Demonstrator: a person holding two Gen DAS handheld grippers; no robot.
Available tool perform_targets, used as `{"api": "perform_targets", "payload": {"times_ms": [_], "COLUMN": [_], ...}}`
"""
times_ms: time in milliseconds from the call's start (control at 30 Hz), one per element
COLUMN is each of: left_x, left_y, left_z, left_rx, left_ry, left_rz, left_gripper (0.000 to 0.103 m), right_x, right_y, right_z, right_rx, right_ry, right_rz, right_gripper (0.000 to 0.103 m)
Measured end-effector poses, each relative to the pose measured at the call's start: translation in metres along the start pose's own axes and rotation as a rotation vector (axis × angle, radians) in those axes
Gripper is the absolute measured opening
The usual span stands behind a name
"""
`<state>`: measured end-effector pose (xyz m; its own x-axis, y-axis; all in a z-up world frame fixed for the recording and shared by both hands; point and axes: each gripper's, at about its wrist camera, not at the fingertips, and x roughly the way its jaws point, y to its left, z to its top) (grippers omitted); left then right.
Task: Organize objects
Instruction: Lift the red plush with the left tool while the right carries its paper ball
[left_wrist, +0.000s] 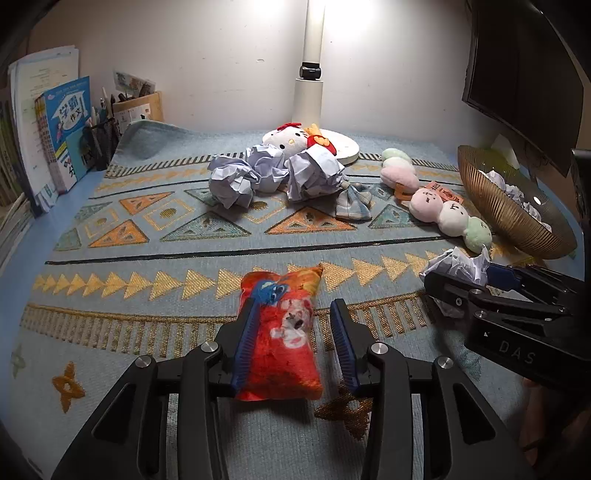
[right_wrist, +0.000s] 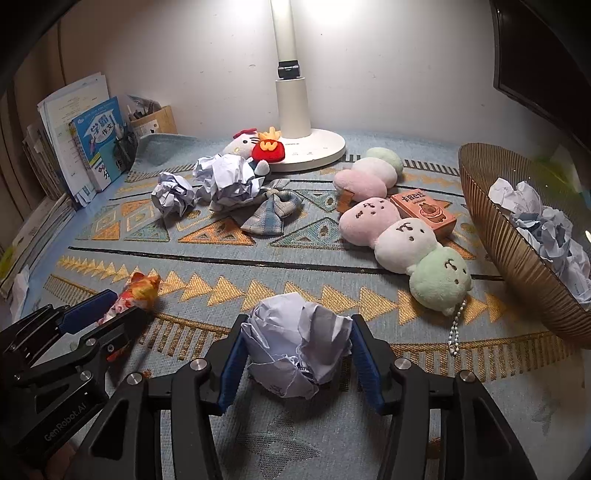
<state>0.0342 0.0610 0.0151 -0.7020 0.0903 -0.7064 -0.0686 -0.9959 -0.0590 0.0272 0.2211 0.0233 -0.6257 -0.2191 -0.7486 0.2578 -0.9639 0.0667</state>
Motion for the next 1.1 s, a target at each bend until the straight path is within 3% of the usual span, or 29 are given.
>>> {"api": "perform_targets", "payload": {"times_ms": [200, 233, 300, 400, 433, 467, 500, 600, 700, 800, 867, 967, 1000, 1033, 1100], "left_x": [0.000, -0.001, -0.005, -0.014, -0.015, -0.015, -0.012, -0.007, 0.009, 0.017, 0.018, 0.018, 0.019, 0.020, 0.020], "left_y": [0.016, 0.021, 0.033, 0.048, 0.053, 0.056, 0.057, 0.049, 0.025, 0.012, 0.011, 0.012, 0.013, 0.013, 0.010], "left_z": [0.002, 0.001, -0.001, -0.001, 0.001, 0.003, 0.005, 0.012, 0.016, 0.007, 0.002, 0.004, 0.005, 0.006, 0.007], "left_rx": [-0.078, -0.100, -0.131, -0.146, -0.153, -0.164, -0.167, -0.131, -0.003, 0.056, 0.055, 0.036, 0.030, 0.029, 0.050], "left_ry": [0.017, 0.027, 0.044, 0.023, 0.023, 0.026, 0.032, 0.015, 0.101, 0.137, 0.143, 0.147, 0.142, 0.128, 0.118], "left_rz": [-0.049, -0.067, -0.078, -0.051, -0.043, -0.051, -0.070, -0.005, -0.019, 0.018, 0.079, 0.012, 0.002, 0.006, 0.003], "left_gripper": [0.037, 0.037, 0.040, 0.060, 0.074, 0.082, 0.083, 0.083, 0.083, 0.080, 0.066, 0.061, 0.061, 0.050, 0.037], "right_x": [-0.001, -0.001, -0.001, 0.004, 0.004, 0.005, 0.006, 0.010, 0.009, 0.010, 0.011, 0.014, 0.013, 0.012, 0.009], "right_y": [0.000, -0.001, -0.001, 0.000, 0.001, 0.002, 0.002, 0.004, 0.008, 0.009, 0.011, 0.011, 0.011, 0.010, 0.005], "right_z": [0.000, -0.001, 0.000, 0.000, 0.000, 0.000, -0.001, -0.001, -0.002, -0.003, -0.003, -0.002, -0.002, -0.003, -0.003], "right_rx": [0.000, 0.001, 0.003, -0.006, -0.011, -0.013, -0.014, -0.021, -0.044, -0.047, -0.048, -0.048, -0.046, -0.041, -0.009], "right_ry": [0.001, 0.001, 0.012, 0.045, 0.053, 0.059, 0.068, 0.091, 0.095, 0.096, 0.094, 0.096, 0.090, 0.079, 0.059], "right_rz": [0.013, 0.016, 0.023, 0.073, 0.085, 0.090, 0.089, 0.086, 0.088, 0.097, 0.077, 0.047, 0.041, 0.032, 0.011], "right_gripper": [0.055, 0.059, 0.079, 0.080, 0.080, 0.080, 0.081, 0.086, 0.086, 0.086, 0.086, 0.083, 0.069, 0.051, 0.046]}}
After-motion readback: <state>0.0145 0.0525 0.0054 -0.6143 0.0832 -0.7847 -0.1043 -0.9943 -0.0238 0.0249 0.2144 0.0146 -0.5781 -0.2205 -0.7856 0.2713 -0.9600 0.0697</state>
